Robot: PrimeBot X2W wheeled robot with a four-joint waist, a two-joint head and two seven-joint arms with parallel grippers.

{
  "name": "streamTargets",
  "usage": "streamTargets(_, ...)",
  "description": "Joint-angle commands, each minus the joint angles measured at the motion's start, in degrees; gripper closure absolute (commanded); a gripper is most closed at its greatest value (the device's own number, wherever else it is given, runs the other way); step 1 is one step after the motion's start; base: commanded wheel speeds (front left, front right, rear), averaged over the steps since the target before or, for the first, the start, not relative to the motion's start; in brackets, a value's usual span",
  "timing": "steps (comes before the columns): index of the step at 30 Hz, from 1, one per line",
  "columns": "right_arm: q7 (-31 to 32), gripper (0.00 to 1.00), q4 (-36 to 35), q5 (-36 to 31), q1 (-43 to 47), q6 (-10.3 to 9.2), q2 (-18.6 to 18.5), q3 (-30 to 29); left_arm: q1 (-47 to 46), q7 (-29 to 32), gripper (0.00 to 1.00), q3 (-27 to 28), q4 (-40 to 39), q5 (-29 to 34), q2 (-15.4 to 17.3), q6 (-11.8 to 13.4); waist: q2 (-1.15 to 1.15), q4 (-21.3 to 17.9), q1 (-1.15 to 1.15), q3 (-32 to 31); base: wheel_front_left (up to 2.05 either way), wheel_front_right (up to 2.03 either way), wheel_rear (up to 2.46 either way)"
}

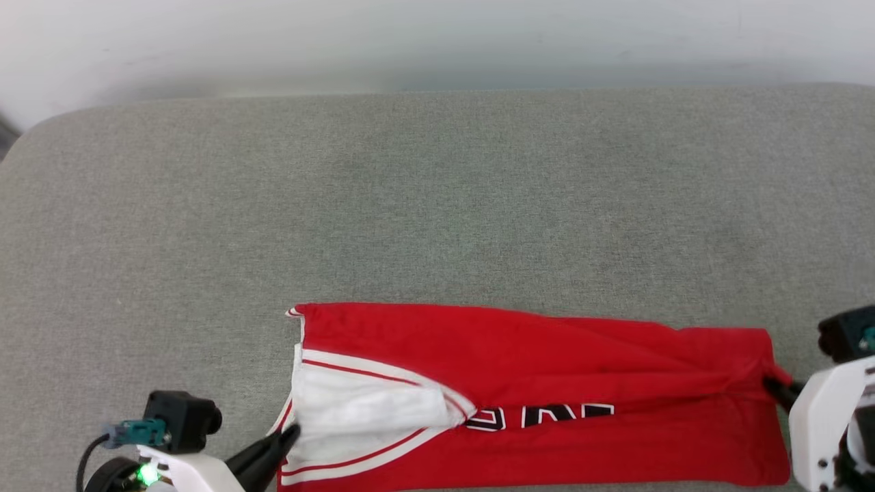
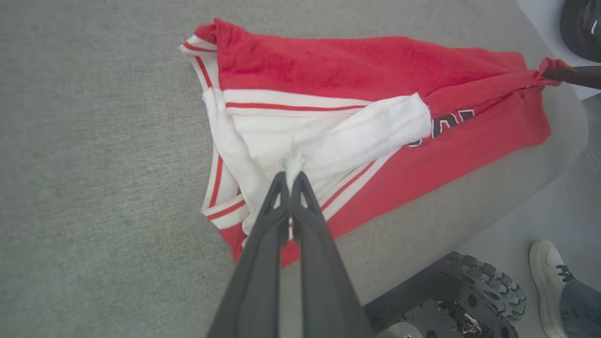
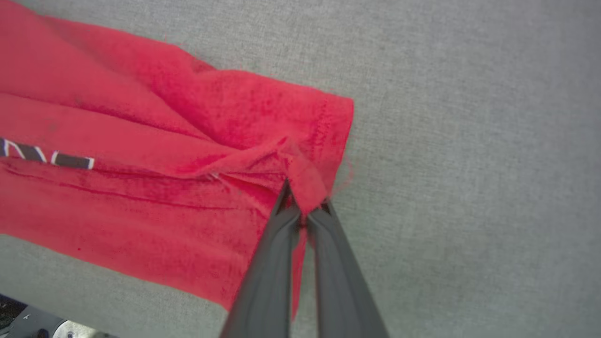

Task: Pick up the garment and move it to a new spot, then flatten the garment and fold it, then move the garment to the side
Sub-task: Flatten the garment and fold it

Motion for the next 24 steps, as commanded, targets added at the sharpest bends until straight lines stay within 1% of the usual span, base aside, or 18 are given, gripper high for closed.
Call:
streamTargets(1,-0.2,1.00,-0.5,-0.3,1.7,-0.04,-0.1,0.6,0.6,0.4,1.00,-0.6,1.0,0.3,0.2,-0.4,0.00,-0.1,0.00,0.2,0.00,0.00,0.00)
streamTargets(5,-1.4,1.00,0.5,-1.2,2.8,-0.04,-1.1,2.9,0.4,1.3,1.00,-2.4,4.9,0.9,-0.6,-1.0,0.00,-0.4,0.00,0.6,0.00,0.00,0.00)
streamTargets(7,-2.1,1.00,1.2,-1.4,2.4,-0.04,-1.4,4.2,-0.2,1.7,1.00,-3.1,6.9,0.5,-1.3,-1.8,0.00,-0.4,0.00,1.0,0.00,0.00,0.00)
streamTargets(9,-2.9,1.00,2.1,-1.4,1.9,-0.04,-1.8,5.4,-1.2,2.1,1.00,-3.8,9.0,1.4,-1.5,-2.6,0.00,-0.3,0.00,1.3,0.00,0.00,0.00)
streamTargets(14,-4.7,1.00,4.5,-1.1,0.8,-0.04,-2.7,8.1,-3.1,1.7,1.00,-5.7,13.2,2.7,-3.4,-4.4,0.00,-0.2,0.00,2.0,0.00,0.00,0.00)
streamTargets(16,-4.8,1.00,5.0,-0.8,0.8,-0.04,-2.7,8.6,-3.4,1.7,1.00,-6.1,14.0,3.1,-3.7,-4.6,0.00,-0.2,0.00,2.0,0.00,0.00,0.00)
streamTargets(17,-4.8,0.56,5.9,0.1,0.9,-0.04,-2.8,9.8,-4.1,1.7,0.56,-7.1,15.5,5.1,-3.6,-4.9,0.00,-0.2,0.00,1.9,0.00,0.00,0.00)
streamTargets(18,-5.0,0.00,6.3,0.9,0.8,-0.03,-2.6,9.9,-4.4,1.7,0.00,-7.6,16.2,5.7,-3.8,-4.7,0.00,-0.3,0.00,1.9,0.00,0.00,0.00)
streamTargets(24,-6.6,0.00,7.1,2.9,0.0,-0.04,-2.5,10.5,-4.7,0.1,0.00,-8.0,18.0,6.8,-5.1,-4.7,0.00,-0.5,0.00,1.1,0.00,0.00,0.00)
